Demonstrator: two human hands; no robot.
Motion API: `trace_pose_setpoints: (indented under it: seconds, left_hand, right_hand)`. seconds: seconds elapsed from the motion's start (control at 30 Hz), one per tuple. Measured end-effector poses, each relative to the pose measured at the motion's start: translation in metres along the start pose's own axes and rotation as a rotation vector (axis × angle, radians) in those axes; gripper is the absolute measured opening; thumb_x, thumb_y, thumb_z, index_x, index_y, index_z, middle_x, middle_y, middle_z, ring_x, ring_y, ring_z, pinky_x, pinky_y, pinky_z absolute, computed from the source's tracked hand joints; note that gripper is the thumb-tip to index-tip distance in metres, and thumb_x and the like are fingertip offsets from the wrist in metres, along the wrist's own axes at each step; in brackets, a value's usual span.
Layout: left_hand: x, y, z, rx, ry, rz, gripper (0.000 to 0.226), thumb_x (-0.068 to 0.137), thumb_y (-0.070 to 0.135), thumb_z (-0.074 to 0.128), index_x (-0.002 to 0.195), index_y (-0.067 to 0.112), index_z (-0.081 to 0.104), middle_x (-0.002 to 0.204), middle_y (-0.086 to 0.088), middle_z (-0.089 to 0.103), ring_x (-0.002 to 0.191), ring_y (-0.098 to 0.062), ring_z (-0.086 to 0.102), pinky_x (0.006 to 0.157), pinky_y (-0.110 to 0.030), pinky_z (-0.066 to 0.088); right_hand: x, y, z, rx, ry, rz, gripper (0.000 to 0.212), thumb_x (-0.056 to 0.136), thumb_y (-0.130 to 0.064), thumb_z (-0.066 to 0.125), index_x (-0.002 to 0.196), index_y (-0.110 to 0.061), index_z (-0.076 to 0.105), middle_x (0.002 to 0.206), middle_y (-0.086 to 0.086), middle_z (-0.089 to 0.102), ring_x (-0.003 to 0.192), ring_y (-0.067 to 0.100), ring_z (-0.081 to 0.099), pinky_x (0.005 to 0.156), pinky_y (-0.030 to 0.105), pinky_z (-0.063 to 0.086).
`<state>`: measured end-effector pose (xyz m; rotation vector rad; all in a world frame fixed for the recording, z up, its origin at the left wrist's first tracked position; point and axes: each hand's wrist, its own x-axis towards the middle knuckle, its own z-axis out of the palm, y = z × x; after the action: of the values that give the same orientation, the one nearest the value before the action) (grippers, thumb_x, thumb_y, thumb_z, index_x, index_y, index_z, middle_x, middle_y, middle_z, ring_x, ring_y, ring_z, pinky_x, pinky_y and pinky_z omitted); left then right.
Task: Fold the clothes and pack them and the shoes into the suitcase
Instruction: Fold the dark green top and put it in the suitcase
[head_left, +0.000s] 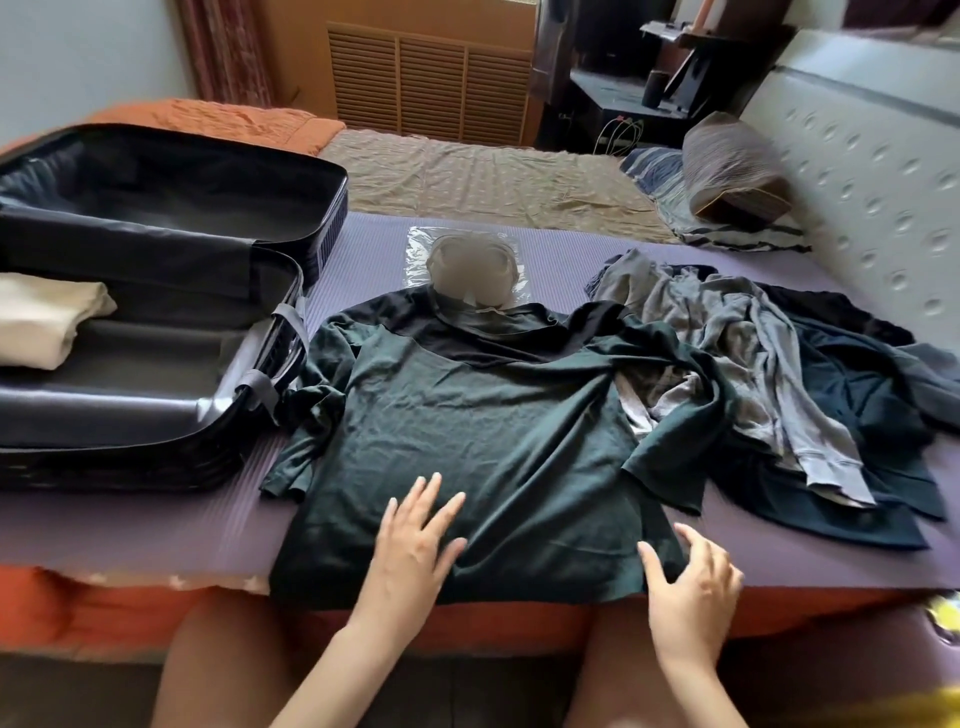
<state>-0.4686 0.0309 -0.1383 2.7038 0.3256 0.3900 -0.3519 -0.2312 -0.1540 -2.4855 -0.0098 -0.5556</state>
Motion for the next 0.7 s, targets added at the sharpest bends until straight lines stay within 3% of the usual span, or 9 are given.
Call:
trace_pose_setpoints:
  seconds: [0.07,0.17,0.33,0.47,0.57,0.63,0.7]
  left_hand:
    - [0.009,0.016,0.004,0.044,-0.046,0.051,0.050,0.085,0.046,0.037,0.123,0.023,0.062,0.133,-0.006,0.056,0.126,-0.022,0.048,0.105,-0.037,0.033]
    - [0.020,0.033,0.012,0.108,-0.121,0.085,0.051,0.084,0.047,0.035,0.120,0.025,0.063,0.128,-0.003,0.060,0.120,-0.022,0.055,0.089,-0.045,0.050]
    - [0.032,0.042,0.025,0.185,-0.252,0.054,0.055,0.088,0.050,0.028,0.125,0.024,0.060,0.130,-0.004,0.059,0.120,-0.021,0.056,0.089,-0.046,0.048]
    - [0.034,0.041,0.030,0.225,-0.292,0.010,0.062,0.095,0.052,0.015,0.123,0.022,0.062,0.130,-0.004,0.059,0.120,-0.022,0.056,0.086,-0.050,0.049]
    - [0.034,0.042,0.032,0.230,-0.277,0.004,0.069,0.098,0.052,0.005,0.125,0.021,0.060,0.132,-0.005,0.057,0.121,-0.023,0.054,0.090,-0.049,0.047]
    - [0.035,0.043,0.032,0.228,-0.274,0.004,0.073,0.098,0.054,0.001,0.126,0.020,0.060,0.133,-0.007,0.056,0.123,-0.025,0.053,0.093,-0.048,0.043]
    - [0.036,0.047,0.032,0.244,-0.285,-0.008,0.073,0.097,0.054,0.000,0.125,0.022,0.060,0.132,-0.009,0.056,0.124,-0.026,0.051,0.092,-0.050,0.044]
  right_hand:
    - [0.002,0.007,-0.001,0.069,-0.049,0.145,0.039,0.071,-0.013,0.082,0.103,-0.001,0.063,0.100,0.019,0.065,0.096,0.040,0.055,0.087,0.040,0.033]
    - [0.007,0.008,-0.006,0.192,-0.087,0.267,0.033,0.072,-0.013,0.081,0.098,-0.005,0.062,0.085,0.011,0.064,0.089,0.035,0.052,0.083,0.040,0.036]
    - [0.014,0.008,-0.016,0.237,-0.216,0.279,0.013,0.079,-0.018,0.076,0.076,-0.016,0.063,0.073,0.007,0.066,0.081,0.033,0.062,0.069,0.034,0.043]
    - [0.015,0.028,-0.033,0.092,-0.225,0.300,0.013,0.090,-0.019,0.062,0.092,-0.010,0.071,0.088,0.017,0.070,0.089,0.038,0.062,0.064,0.033,0.037]
    - [0.015,0.045,-0.041,0.063,-0.325,0.317,0.012,0.093,-0.016,0.056,0.091,-0.015,0.067,0.092,0.017,0.069,0.092,0.037,0.060,0.069,0.037,0.042]
    - [0.014,0.043,-0.044,0.083,-0.374,0.304,0.009,0.094,-0.026,0.055,0.089,-0.022,0.060,0.088,0.009,0.067,0.092,0.034,0.059,0.072,0.037,0.043]
    - [0.014,0.033,-0.045,0.060,-0.366,0.306,0.023,0.087,-0.047,0.060,0.088,-0.024,0.056,0.081,0.000,0.062,0.084,0.027,0.053,0.069,0.034,0.038]
